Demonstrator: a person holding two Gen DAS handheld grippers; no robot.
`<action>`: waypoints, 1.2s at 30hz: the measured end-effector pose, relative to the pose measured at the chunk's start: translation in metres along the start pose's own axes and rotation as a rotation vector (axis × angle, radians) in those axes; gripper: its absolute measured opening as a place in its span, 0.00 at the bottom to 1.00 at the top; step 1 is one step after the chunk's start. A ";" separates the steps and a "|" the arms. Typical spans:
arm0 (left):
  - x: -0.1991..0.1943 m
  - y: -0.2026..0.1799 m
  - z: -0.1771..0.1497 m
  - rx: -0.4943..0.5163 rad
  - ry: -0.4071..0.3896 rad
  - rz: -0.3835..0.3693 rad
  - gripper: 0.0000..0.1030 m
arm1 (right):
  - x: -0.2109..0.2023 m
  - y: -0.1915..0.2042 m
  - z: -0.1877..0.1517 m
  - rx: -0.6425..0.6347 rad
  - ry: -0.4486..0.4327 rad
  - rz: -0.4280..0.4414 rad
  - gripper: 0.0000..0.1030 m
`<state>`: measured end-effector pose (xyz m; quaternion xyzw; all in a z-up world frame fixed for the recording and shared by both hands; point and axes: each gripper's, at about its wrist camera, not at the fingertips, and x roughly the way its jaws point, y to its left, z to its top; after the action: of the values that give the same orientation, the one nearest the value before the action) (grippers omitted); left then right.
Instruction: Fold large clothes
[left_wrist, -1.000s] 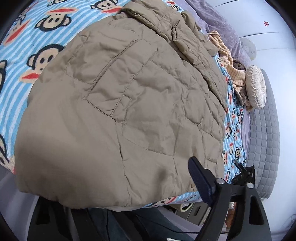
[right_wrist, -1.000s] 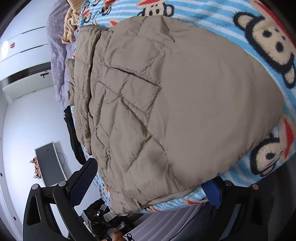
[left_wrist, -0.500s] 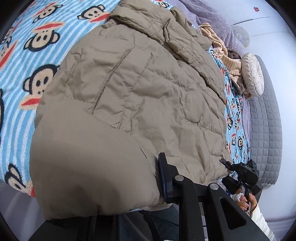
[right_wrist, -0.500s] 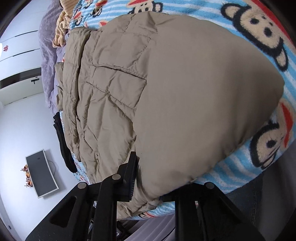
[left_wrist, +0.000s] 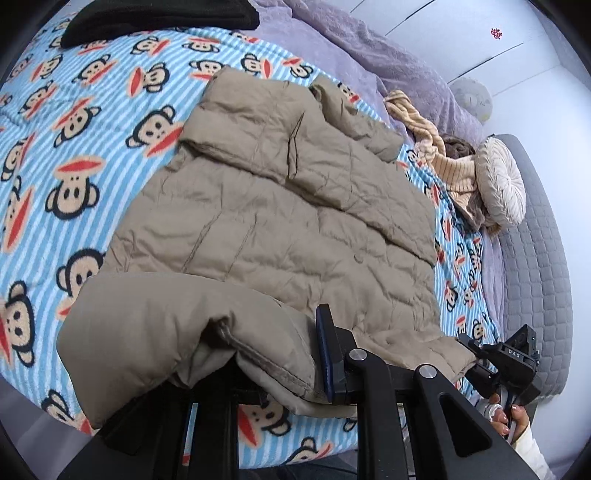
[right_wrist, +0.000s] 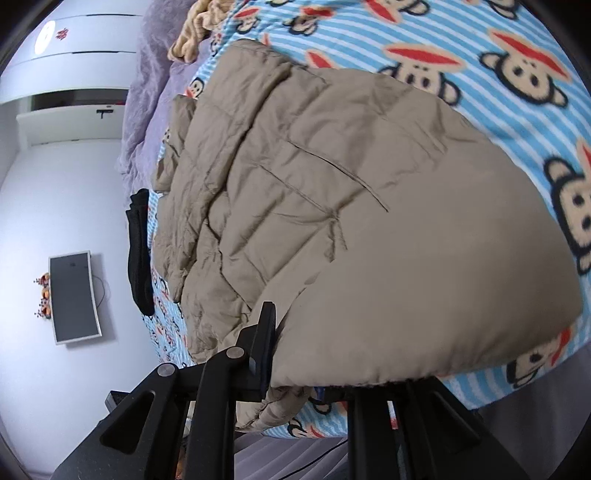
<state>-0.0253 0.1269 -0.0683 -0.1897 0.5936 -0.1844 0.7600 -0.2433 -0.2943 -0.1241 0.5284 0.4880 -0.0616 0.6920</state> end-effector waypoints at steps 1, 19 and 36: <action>-0.004 -0.005 0.007 -0.005 -0.027 0.006 0.22 | -0.001 0.008 0.007 -0.022 0.002 0.004 0.17; 0.049 -0.054 0.184 0.049 -0.237 0.117 0.22 | 0.014 0.159 0.168 -0.419 -0.079 -0.028 0.11; 0.172 -0.009 0.262 0.075 -0.156 0.219 0.22 | 0.159 0.179 0.274 -0.383 -0.059 -0.158 0.09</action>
<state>0.2683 0.0499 -0.1485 -0.1089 0.5425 -0.1072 0.8261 0.1138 -0.3654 -0.1316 0.3455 0.5103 -0.0370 0.7867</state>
